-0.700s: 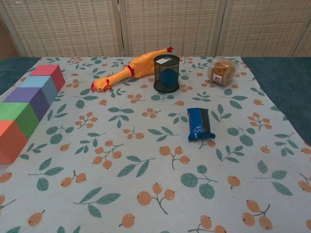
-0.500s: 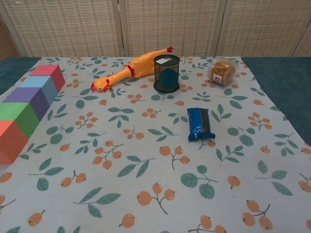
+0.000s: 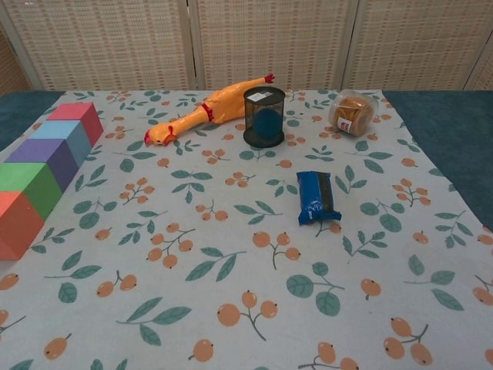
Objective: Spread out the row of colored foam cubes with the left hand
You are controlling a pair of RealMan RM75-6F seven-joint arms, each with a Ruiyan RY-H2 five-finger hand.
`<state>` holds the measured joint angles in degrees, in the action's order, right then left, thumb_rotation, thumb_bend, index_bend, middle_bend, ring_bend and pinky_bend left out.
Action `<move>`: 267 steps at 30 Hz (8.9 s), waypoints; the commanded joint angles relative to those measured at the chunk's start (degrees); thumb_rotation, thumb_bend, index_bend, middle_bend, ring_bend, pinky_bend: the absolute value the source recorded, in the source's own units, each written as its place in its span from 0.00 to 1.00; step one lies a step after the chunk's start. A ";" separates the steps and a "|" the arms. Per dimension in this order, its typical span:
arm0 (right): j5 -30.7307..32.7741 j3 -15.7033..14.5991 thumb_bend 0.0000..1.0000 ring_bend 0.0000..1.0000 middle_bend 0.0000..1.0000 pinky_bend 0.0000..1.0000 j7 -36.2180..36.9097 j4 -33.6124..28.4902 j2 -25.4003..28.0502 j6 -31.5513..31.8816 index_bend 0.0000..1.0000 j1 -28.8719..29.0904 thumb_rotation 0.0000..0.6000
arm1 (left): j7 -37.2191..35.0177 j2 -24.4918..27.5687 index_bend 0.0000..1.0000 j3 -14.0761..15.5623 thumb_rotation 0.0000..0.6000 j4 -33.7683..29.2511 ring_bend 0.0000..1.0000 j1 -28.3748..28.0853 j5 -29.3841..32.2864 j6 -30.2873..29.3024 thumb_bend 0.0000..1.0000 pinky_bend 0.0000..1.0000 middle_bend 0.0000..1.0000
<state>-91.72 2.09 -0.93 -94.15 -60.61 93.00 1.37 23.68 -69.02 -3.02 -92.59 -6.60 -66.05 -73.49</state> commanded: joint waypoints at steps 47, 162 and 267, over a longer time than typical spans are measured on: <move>-2.80 -2.39 0.21 0.00 0.00 0.00 10.92 -1.89 4.35 -4.01 0.00 0.59 1.00 | 14.04 -4.95 0.21 15.26 1.00 -12.56 0.17 -1.80 -31.33 -3.04 0.41 0.25 0.18; -4.08 -4.74 0.23 0.00 0.00 0.00 13.43 -2.57 4.88 -7.13 0.00 1.67 1.00 | -7.13 -15.24 0.00 1.20 1.00 13.43 0.24 -17.31 -13.84 7.97 0.35 0.03 0.04; -3.18 -5.02 0.23 0.00 0.00 0.00 13.35 -1.58 5.03 -9.45 0.00 2.75 1.00 | -2.78 -13.23 0.00 0.50 1.00 0.79 0.35 -21.47 -11.13 7.18 0.31 0.11 0.18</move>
<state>-94.90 -2.92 12.42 -95.72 -55.58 83.55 4.10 19.60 -80.84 -3.27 -91.85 -28.44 -74.77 -63.70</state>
